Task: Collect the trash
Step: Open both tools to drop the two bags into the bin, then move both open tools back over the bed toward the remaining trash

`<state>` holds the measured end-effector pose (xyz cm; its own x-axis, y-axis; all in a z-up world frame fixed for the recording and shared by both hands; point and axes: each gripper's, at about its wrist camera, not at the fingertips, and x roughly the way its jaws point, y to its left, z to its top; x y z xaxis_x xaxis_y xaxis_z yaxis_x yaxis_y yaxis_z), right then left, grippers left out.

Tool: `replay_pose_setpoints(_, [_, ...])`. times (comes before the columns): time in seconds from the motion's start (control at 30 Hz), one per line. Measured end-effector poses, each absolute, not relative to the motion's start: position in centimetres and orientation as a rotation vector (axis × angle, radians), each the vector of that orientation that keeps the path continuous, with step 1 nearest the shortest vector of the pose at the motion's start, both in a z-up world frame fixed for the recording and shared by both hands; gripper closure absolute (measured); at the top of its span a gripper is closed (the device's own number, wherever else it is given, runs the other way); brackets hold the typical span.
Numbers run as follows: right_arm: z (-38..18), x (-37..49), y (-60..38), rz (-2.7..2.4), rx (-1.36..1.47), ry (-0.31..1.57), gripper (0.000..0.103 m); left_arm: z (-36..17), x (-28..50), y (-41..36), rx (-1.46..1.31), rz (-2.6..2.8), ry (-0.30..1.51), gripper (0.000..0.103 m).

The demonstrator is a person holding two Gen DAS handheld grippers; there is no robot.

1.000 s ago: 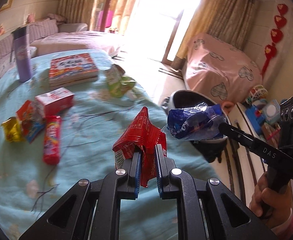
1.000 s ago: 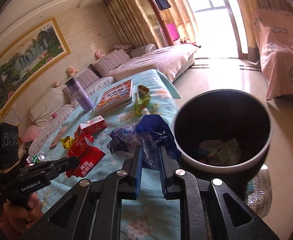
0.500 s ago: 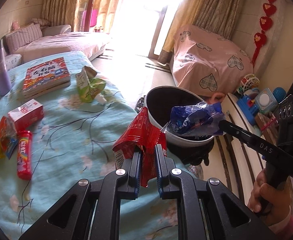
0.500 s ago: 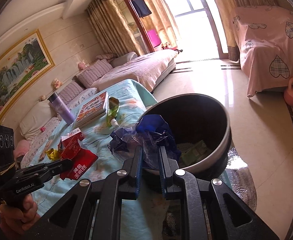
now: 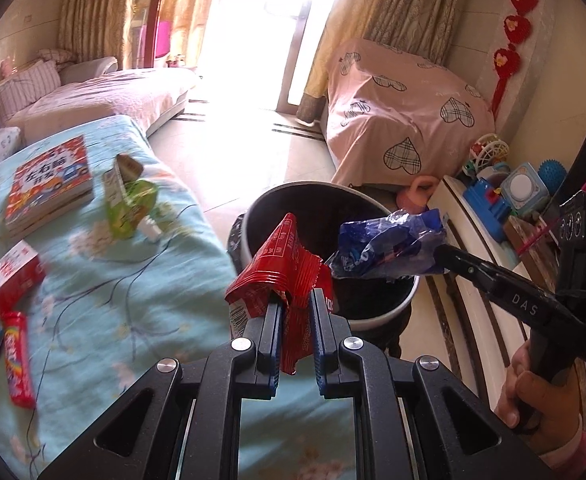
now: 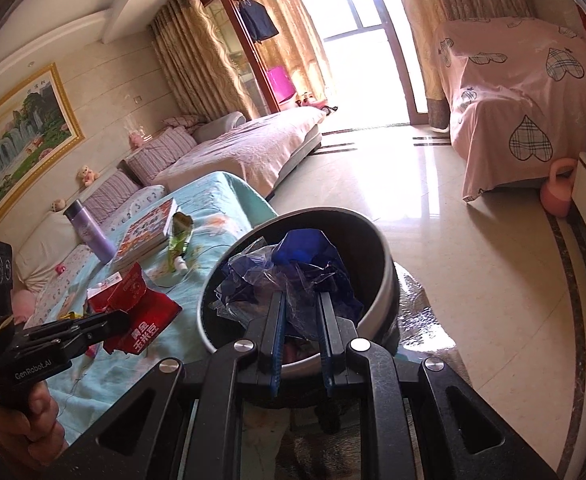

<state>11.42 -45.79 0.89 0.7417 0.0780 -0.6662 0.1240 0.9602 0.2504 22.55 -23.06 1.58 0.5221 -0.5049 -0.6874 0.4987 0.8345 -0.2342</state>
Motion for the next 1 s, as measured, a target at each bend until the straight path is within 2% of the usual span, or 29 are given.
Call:
replay_pose_setpoints(0.5, [0.1,13.9,-46.6,-0.073,0.208,0.805,0.087,0.1,26.8,-27.6,0.019,-0.613,0.886,0.089])
replay_pose_setpoints(0.57, [-0.1,14.2,-46.6,-0.075,0.200,0.813,0.087,0.0,27.2,-28.2,0.026,-0.618,0.891,0.087])
replay_pose_setpoints(0.67, [-0.3,14.9,-46.6,-0.067,0.190,0.830,0.083,0.0,27.6,-29.0,0.042,-0.607,0.898,0.076])
replay_pose_setpoints(0.73, [-0.5,15.2,-46.7,-0.058,0.198,0.834,0.077,-0.1,27.7,-29.3,0.051,-0.604,0.898,0.067])
replay_pose_setpoints(0.77, [-0.5,15.3,-46.7,-0.057,0.200,0.834,0.066,0.0,27.5,-29.3,0.054,-0.601,0.896,0.064])
replay_pose_setpoints(0.8, [-0.5,15.3,-46.8,-0.053,0.204,0.833,0.055,0.0,27.4,-29.3,0.056,-0.596,0.895,0.057])
replay_pose_setpoints(0.83, [-0.5,15.4,-46.8,-0.044,0.213,0.831,0.050,0.0,27.3,-29.2,0.053,-0.592,0.892,0.052])
replay_pose_setpoints(0.87, [-0.4,15.3,-46.8,-0.037,0.220,0.828,0.043,0.0,27.2,-29.1,0.050,-0.591,0.891,0.051])
replay_pose_setpoints(1.0, [-0.3,14.8,-46.5,-0.031,0.234,0.820,0.042,0.0,26.2,-27.8,0.040,-0.578,0.889,0.050])
